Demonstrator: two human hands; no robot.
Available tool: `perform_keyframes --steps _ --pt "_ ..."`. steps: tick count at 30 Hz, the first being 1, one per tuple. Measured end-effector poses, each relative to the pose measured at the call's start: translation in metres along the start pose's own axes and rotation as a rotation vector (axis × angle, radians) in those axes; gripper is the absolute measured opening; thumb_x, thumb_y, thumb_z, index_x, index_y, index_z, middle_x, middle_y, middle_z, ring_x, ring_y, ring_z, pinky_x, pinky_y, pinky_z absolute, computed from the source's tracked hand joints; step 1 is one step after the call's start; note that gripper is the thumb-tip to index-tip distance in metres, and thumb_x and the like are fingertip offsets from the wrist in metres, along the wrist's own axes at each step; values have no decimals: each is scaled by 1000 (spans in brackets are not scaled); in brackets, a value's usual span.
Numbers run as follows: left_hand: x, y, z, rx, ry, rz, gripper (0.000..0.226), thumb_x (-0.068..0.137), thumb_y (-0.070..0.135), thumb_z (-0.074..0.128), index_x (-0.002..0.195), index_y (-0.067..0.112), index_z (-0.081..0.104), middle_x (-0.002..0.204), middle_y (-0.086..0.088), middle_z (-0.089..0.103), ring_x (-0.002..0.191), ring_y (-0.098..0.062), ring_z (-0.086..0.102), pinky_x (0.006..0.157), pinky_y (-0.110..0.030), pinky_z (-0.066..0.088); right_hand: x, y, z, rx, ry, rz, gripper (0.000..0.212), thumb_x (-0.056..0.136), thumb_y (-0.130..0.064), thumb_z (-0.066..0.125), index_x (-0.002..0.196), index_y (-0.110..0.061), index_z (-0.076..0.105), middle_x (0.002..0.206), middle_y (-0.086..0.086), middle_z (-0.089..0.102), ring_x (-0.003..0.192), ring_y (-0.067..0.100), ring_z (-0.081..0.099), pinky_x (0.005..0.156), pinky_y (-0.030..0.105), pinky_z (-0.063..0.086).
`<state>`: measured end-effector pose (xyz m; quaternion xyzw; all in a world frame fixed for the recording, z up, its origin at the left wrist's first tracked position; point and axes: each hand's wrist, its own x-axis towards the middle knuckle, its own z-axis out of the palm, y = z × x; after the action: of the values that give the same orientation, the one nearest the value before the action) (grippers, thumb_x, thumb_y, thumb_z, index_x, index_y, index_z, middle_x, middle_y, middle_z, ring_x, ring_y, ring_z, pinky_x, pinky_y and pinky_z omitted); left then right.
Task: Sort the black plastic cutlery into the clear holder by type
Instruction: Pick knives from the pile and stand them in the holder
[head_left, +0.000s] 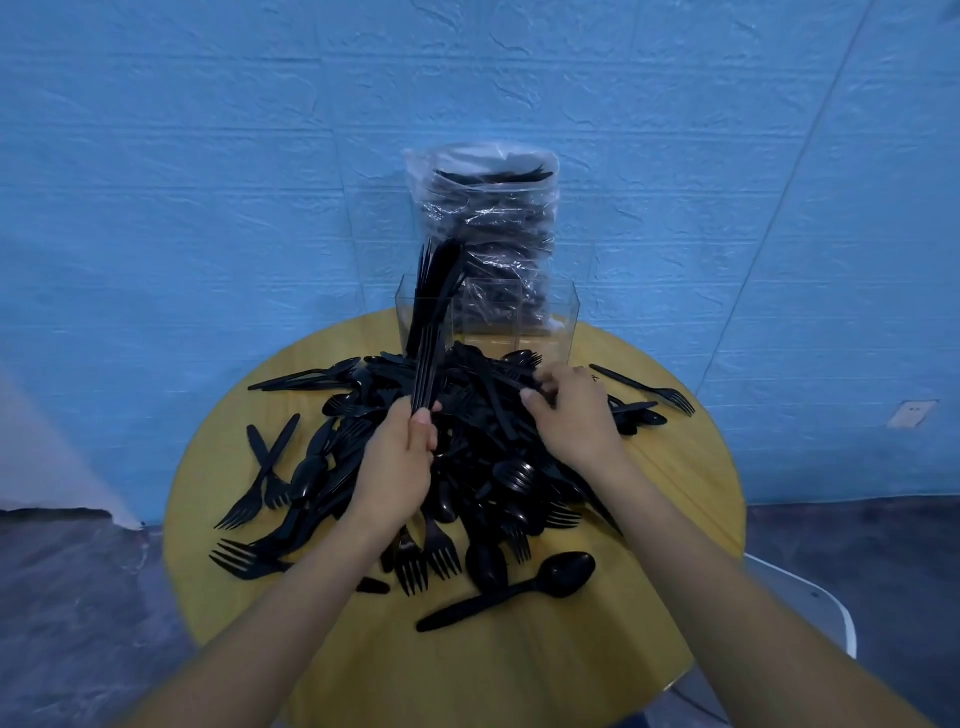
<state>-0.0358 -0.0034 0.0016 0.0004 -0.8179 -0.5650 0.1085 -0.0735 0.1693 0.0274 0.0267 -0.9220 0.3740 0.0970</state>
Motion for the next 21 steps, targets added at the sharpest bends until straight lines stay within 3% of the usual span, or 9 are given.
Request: perform_keyframes --steps 3,6,13,15,17,21 --pt "4 -1 0 -40 19 -32 25 103 24 29 110 15 52 73 3 46 58 -9 40 54 -23 33 3 5 13 -162 -96 80 54 93 -44 53 136 -13 42 136 13 40 127 33 31 105 39 29" --pt "7 2 0 -73 13 -36 23 103 23 30 107 17 52 73 3 47 56 -9 39 53 -23 33 6 0 24 -283 -144 82 62 91 -51 51 136 -10 40 138 15 38 128 34 32 104 41 31" --pt "11 5 0 -125 9 -45 20 103 22 30 104 21 50 73 3 47 50 -5 36 48 -20 31 21 -3 26 -231 -199 92 31 94 -27 57 116 -5 54 126 16 46 118 34 42 97 40 39" --pt "12 5 1 -126 3 -48 20 103 23 31 104 21 51 74 2 47 51 -6 37 50 -20 31 26 -1 27 -196 -191 110 15 93 -23 59 92 -9 57 110 15 50 109 35 48 87 38 42" --pt "12 6 1 -131 -2 -49 21 103 23 31 106 20 51 74 2 48 52 -6 37 50 -21 31 30 1 27 -172 -169 114 21 92 -20 59 75 -13 48 97 13 53 98 33 53 76 33 41" --pt "13 7 0 -141 4 -48 20 103 22 31 104 19 51 73 3 47 53 -7 37 50 -22 32 33 5 25 -175 -121 114 11 94 -18 56 91 -7 57 104 17 61 99 35 54 81 38 44"
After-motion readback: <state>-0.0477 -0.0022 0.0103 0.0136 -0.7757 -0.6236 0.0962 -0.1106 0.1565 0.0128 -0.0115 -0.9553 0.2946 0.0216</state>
